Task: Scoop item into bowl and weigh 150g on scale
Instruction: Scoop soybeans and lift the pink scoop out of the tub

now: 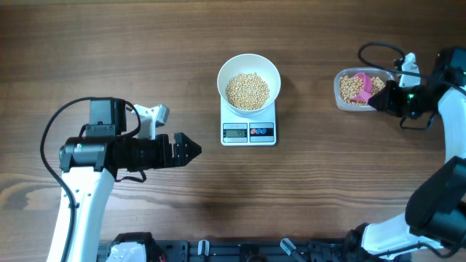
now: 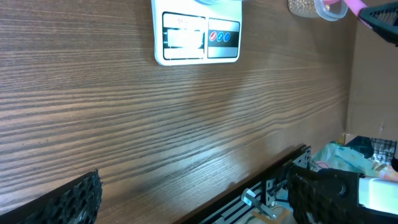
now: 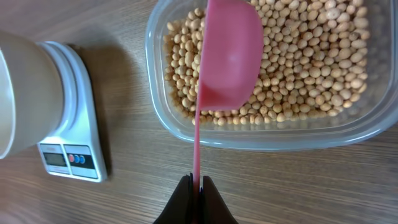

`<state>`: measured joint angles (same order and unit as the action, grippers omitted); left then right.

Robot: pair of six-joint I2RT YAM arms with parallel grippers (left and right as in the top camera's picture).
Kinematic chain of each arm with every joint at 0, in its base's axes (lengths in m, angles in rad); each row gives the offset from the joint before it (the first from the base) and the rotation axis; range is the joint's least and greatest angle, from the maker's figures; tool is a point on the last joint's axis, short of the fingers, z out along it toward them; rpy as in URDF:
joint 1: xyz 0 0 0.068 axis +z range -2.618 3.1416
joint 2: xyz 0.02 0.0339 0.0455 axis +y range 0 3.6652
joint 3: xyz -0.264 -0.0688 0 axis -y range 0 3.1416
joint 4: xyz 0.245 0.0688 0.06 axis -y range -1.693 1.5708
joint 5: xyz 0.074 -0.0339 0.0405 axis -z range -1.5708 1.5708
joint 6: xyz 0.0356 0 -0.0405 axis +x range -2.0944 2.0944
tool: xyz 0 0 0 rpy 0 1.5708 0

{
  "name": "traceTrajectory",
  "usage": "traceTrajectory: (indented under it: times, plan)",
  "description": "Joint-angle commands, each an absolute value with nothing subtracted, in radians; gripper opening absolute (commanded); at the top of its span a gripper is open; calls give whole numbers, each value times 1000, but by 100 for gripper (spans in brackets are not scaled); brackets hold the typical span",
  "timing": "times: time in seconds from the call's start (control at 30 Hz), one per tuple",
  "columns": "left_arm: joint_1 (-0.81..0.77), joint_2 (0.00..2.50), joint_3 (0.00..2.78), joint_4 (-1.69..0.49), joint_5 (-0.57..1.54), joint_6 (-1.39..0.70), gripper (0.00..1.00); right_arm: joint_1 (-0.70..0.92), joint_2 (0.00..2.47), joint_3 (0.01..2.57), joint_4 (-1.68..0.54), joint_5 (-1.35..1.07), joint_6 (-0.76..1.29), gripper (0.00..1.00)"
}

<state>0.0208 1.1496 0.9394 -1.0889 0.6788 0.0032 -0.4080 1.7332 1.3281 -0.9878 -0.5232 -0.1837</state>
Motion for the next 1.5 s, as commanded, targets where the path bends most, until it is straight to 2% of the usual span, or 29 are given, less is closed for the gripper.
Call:
traceTrajectory:
  times: [0.0,0.37,0.9,1.47]
  plan:
    - [23,1158,935,-1089,679,22,100,-439,1790,1316,-996,-652,-183,4]
    - [23,1158,935,-1089,679,22,100,-505,1809,1316,-1016,-804,-180,4]
    - [23,1158,935,-1089,679,22,100,-616,1809,1316,-1049,-852,-185,4]
    - [23,1158,935,-1089,679,22,100,-669,1808,1316,-1225,-1031,-371,4]
